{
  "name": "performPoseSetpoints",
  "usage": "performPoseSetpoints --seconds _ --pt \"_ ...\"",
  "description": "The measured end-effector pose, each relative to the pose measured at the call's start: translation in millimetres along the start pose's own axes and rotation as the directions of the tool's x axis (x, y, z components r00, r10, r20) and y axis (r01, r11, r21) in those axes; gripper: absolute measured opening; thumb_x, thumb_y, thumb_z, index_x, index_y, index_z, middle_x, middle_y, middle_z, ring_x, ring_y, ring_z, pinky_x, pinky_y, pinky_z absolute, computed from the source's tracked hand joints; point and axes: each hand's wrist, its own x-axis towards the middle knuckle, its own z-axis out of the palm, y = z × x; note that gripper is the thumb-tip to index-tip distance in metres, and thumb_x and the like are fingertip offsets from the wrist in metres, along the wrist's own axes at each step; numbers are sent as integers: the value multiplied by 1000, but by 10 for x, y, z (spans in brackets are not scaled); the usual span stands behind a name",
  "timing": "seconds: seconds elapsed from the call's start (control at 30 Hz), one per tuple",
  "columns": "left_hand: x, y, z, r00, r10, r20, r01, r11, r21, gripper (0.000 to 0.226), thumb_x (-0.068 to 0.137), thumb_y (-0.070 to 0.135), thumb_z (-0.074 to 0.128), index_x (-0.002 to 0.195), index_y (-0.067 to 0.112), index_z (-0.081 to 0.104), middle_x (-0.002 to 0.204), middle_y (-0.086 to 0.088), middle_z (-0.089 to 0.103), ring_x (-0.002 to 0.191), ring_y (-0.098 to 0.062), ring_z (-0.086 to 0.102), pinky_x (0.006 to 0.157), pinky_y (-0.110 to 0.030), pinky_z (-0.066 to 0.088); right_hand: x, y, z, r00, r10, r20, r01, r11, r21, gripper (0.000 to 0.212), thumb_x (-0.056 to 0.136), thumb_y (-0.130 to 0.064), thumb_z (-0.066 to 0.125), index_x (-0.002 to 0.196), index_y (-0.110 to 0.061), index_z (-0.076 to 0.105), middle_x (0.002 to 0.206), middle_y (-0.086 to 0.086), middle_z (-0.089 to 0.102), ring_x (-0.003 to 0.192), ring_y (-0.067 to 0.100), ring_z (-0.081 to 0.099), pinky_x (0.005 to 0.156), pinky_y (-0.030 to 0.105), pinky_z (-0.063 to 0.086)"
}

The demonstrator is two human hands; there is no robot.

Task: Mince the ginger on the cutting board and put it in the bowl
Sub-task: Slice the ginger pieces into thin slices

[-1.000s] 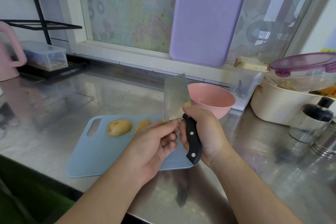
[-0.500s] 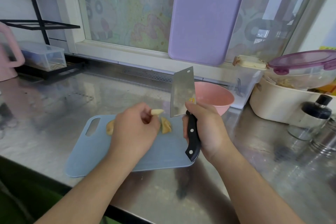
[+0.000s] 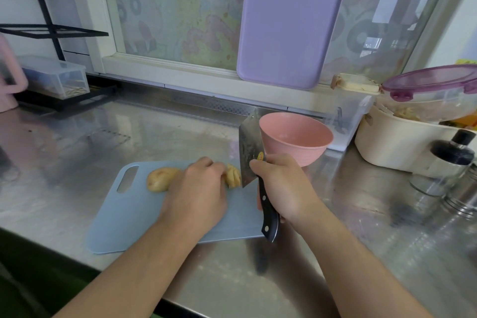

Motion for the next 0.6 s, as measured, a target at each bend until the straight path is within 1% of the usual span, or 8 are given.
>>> performPoseSetpoints --seconds 0.13,0.27,0.33,0.43,0.5,0.6 --pt "-35 -3 -18 1000 -17 -19 16 998 -64 20 95 19 57 111 22 70 106 4 62 91 -23 64 73 -43 57 -13 -9 -4 1000 12 7 -12 1000 -7 24 96 -4 53 73 -6 51 67 16 39 53 28 41 37 14 30" --pt "-52 -12 -10 1000 9 -1 -9 998 -55 22 98 34 60 116 27 70 113 9 60 90 -16 63 73 -39 57 -13 -11 -3 1000 13 -4 -13 999 -31 26 96 -4 53 70 -7 50 64 15 38 51 26 41 38 16 28" --pt "-50 -26 -3 1000 13 8 -12 999 -43 22 98 36 60 117 29 69 113 11 59 89 -14 62 72 -37 57 -15 -12 -4 1000 21 -1 -21 999 -41 26 96 -4 53 70 -8 49 63 15 39 51 26 43 37 15 29" --pt "-47 -26 -2 1000 13 6 -13 999 -40 22 99 35 58 118 31 69 113 12 58 90 -14 62 71 -36 56 -16 -20 -8 1000 25 10 -25 998 -50 25 95 -4 53 71 -6 49 64 16 38 53 26 39 36 14 28" --pt "-49 -19 -6 1000 19 14 -18 998 -52 22 100 38 55 118 32 67 113 14 57 91 -13 61 72 -37 56 -15 -24 -3 1000 20 10 -20 998 -61 24 95 -4 53 70 -5 50 63 16 37 54 26 38 37 16 27" --pt "-50 -18 -2 998 55 38 -53 997 -61 27 98 45 56 121 33 64 120 17 56 106 -12 58 79 -37 57 -8 -17 9 1000 18 1 -18 997 -72 26 94 -5 55 69 -6 50 61 14 35 54 25 38 41 21 26"
